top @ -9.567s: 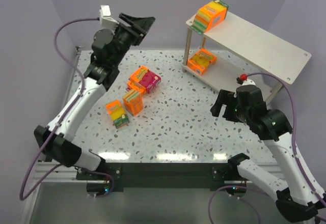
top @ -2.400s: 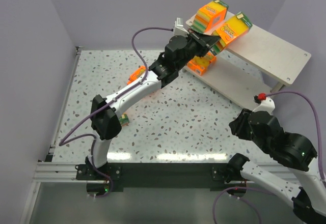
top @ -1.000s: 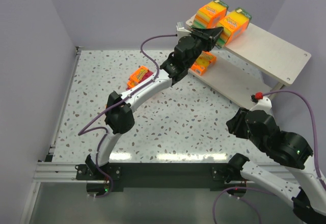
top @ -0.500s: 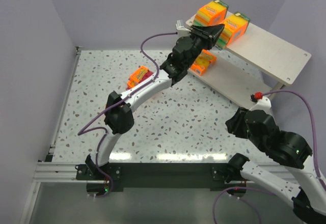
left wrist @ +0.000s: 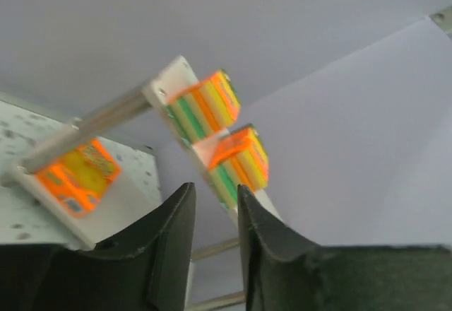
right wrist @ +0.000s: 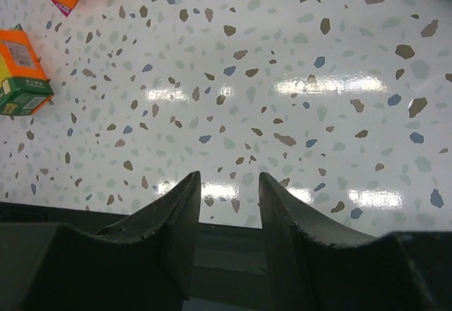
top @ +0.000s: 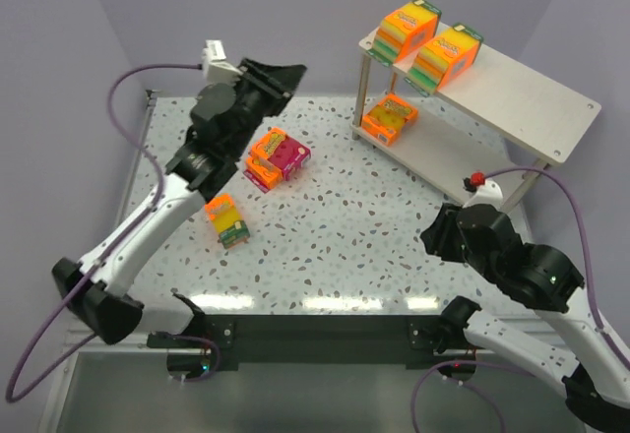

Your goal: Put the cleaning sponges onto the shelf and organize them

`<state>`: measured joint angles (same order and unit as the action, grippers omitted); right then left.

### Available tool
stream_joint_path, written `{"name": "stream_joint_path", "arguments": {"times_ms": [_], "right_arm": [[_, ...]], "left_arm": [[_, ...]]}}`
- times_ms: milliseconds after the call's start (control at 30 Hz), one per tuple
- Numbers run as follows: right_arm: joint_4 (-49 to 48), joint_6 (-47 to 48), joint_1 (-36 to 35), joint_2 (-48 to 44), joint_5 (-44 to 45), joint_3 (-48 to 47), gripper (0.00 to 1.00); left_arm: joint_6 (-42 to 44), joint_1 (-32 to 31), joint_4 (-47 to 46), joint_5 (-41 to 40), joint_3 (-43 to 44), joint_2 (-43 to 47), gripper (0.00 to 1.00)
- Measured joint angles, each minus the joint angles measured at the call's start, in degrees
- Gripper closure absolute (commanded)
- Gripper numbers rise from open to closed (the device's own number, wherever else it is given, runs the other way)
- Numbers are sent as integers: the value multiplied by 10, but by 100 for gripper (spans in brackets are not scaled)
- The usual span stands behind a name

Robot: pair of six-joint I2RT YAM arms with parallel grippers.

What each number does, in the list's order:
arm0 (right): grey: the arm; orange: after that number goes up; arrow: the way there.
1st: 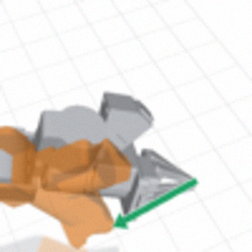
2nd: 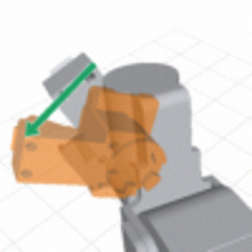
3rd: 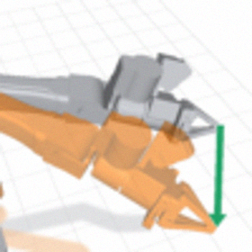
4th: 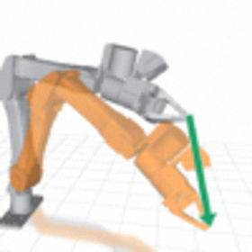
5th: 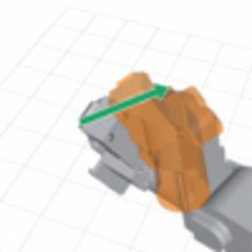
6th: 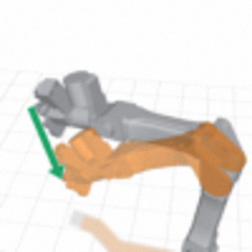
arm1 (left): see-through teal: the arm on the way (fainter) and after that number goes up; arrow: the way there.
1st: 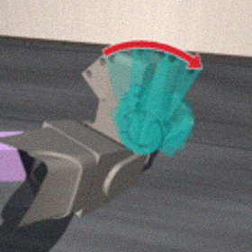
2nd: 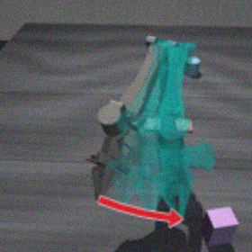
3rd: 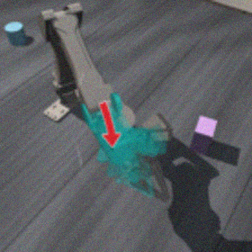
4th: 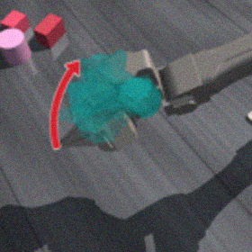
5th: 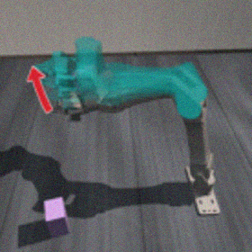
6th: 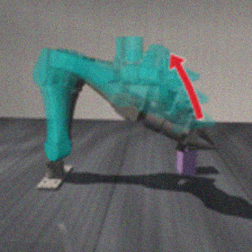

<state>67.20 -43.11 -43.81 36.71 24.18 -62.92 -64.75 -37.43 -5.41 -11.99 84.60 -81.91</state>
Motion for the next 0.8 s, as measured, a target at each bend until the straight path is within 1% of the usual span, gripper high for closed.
{"name": "stream_joint_path", "arguments": {"times_ms": [67, 100, 133, 200, 267, 367, 467, 533, 667, 800], "right_arm": [[-12, 9, 0, 10, -13, 6, 60], [-20, 15, 0, 16, -18, 9, 60], [-28, 20, 0, 23, -27, 12, 65], [-45, 31, 0, 38, -46, 19, 71], [-66, 44, 1, 55, -68, 27, 78], [-97, 57, 1, 83, -103, 35, 81], [-128, 69, 1, 113, -136, 38, 83], [-143, 75, 1, 128, -150, 38, 83], [-160, 85, 1, 137, -168, 38, 83], [-170, 90, 1, 140, -179, 38, 83]], "left_arm": [[21, 42, 60, -11, -44, 73, 84], [28, 60, 90, -15, -64, 95, 95], [35, 87, 119, -15, -94, 125, 100], [45, 133, 176, -18, -165, 167, 100], [50, 175, 230, -24, -234, 189, 100], [53, 224, 323, -39, -313, 193, 100], [54, 274, 388, -56, -357, 196, 100], [53, 305, 410, -64, -376, 202, 100], [56, 358, 418, -67, -411, 207, 100], [66, 385, 409, -56, -422, 155, 100]]}}
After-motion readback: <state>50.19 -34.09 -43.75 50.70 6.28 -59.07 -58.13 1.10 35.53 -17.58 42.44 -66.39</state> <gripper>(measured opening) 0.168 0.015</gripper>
